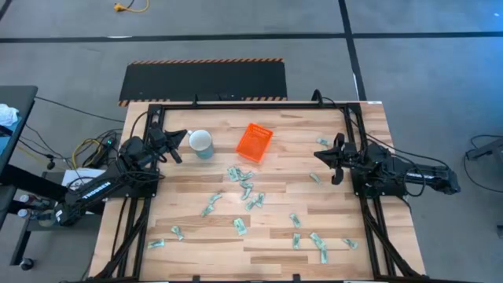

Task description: Pick and place Stevia / Truvia into bins

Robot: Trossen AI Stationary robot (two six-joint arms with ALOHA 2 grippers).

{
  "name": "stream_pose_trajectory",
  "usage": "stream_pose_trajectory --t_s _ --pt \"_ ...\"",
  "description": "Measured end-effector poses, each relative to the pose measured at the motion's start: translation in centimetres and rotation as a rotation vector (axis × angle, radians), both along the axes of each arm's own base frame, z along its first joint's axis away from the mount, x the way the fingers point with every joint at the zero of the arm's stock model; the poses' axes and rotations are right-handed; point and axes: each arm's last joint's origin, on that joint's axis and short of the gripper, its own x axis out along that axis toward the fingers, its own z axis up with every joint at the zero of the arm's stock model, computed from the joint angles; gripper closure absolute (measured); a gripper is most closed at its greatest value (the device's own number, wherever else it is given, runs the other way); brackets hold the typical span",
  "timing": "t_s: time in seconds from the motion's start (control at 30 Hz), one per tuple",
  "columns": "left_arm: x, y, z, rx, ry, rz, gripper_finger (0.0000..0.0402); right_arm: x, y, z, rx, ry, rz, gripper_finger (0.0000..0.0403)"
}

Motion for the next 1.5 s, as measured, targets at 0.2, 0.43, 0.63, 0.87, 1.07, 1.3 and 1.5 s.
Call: stream_pose_trajectory --t_s 0.2,0.43,0.63,0.87,1.07,1.3,1.5 --pt "0.0 0.0 0.0 0.000 0.000 0.000 0.0401 0.0 0.0 0.0 0.000 0.000 0.000 0.0403" --pt "0.0 0.0 0.0 0.013 0.008 0.000 0.0401 0.0 -0.1 0.1 -0.027 -0.007 -0.029 0.0403" --pt "0.0 0.0 0.2 0.122 0.064 0.006 0.0401 -0.1 -0.1 0.9 -0.039 -0.093 -0.037 0.0403" --pt "0.0 0.0 0.8 0.148 0.004 0.009 0.0401 -0.4 -0.1 2.8 0.056 -0.306 -0.040 0.0403" --pt "-0.1 -0.1 1.3 0.035 -0.145 -0.006 0.0401 -1.2 0.0 4.7 0.061 -0.523 -0.020 0.0403" --pt "-0.1 -0.1 1.3 -0.048 -0.210 -0.015 0.0401 -1.1 0.0 5.0 0.002 -0.468 -0.043 0.0403" --pt "-0.1 -0.1 1.5 -0.068 -0.246 -0.020 0.0401 -1.0 -0.7 5.9 0.097 -0.166 -0.212 0.0403"
